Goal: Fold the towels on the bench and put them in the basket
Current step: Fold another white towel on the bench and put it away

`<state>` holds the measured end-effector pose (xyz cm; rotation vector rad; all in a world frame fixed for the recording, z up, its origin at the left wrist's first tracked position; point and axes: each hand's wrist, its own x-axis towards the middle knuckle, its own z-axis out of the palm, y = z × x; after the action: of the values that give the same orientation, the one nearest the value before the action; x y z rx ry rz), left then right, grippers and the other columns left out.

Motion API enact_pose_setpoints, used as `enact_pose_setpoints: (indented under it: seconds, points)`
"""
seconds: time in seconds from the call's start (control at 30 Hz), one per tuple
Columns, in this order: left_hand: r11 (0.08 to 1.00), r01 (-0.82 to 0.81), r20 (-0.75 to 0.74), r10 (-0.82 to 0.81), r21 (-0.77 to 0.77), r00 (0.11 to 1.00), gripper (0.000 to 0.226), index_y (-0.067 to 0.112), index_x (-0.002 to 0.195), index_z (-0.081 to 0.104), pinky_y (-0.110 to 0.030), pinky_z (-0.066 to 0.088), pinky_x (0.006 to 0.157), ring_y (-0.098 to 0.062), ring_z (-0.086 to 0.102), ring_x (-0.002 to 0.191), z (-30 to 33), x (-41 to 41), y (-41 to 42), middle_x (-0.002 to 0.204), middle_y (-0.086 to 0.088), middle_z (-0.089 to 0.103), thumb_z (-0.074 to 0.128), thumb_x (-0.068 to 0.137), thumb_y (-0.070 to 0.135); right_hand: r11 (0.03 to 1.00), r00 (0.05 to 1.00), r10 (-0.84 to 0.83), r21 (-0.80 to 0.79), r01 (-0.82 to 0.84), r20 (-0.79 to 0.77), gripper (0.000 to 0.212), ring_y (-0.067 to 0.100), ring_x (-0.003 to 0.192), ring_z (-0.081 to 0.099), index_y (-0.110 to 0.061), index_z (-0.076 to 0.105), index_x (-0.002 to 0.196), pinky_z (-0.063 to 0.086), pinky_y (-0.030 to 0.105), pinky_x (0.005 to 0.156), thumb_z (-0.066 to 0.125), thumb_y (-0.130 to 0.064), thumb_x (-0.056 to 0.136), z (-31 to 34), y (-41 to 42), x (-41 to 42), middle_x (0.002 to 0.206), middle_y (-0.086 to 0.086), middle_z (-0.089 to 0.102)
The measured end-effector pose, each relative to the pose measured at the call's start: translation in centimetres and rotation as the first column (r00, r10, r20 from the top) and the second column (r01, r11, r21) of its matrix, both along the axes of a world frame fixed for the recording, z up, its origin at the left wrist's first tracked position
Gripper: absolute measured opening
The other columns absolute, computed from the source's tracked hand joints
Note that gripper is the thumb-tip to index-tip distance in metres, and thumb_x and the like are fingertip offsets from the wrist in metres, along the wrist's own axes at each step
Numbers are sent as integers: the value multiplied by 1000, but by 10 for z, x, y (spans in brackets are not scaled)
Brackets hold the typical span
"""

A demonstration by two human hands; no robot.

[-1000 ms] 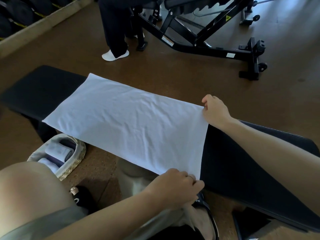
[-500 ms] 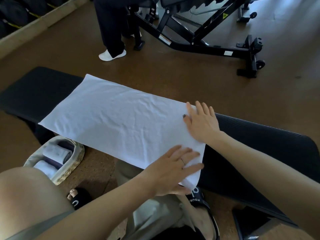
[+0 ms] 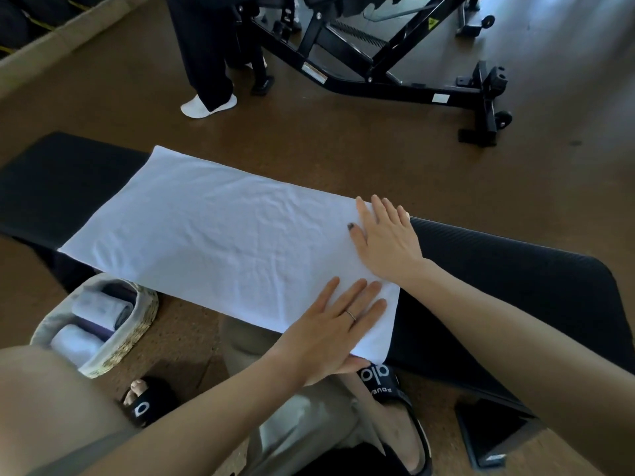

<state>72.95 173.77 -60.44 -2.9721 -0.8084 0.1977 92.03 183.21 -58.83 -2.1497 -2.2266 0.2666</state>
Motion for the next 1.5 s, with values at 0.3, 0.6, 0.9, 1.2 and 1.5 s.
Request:
enact_pose_setpoints:
  seconds: [0.3,0.6,0.9,1.2,1.5]
  points:
    - [997,62,-26,-61,47,998,77,8,163,5,-50,17,125,-30,0,158,-3,20,-18,170,-15,-4,35,106,50,999,999,32,-22,-32,16,64,30,157,6,-22,6,163,4,48,127,9,-51,106,-2,11,-14,171,9,9]
    - [990,126,213,-108,-70,971,55,9,157,35,-35,12,126,-22,31,150,23,-16,-1,164,-9,34,34,108,34,969,970,242,56,-241,-13,75,30,156,13,-18,18,162,9,47,127,-1,-52,98,4,33,-67,170,10,16]
    - [848,-498,-42,500,-179,865,68,40,159,-16,-46,-8,126,-16,-23,154,22,-106,81,167,8,-26,1,99,68,990,992,120,81,-117,-34,71,29,156,13,-19,19,162,10,46,127,5,-52,101,-1,38,-66,169,11,17]
    - [687,-702,-30,710,-187,703,75,40,160,-11,-48,-9,126,-22,-17,156,33,-146,139,169,5,-19,-3,93,72,982,986,165,89,-164,4,75,30,155,20,-16,23,161,15,48,126,5,-53,99,3,49,-92,167,11,23]
    - [633,-746,12,764,-207,645,75,40,160,-10,-47,-9,126,-20,-16,156,29,-192,165,170,6,-17,-1,93,71,958,962,273,88,-272,6,66,33,153,21,-13,25,160,16,48,125,14,-48,105,9,93,-166,167,13,22]
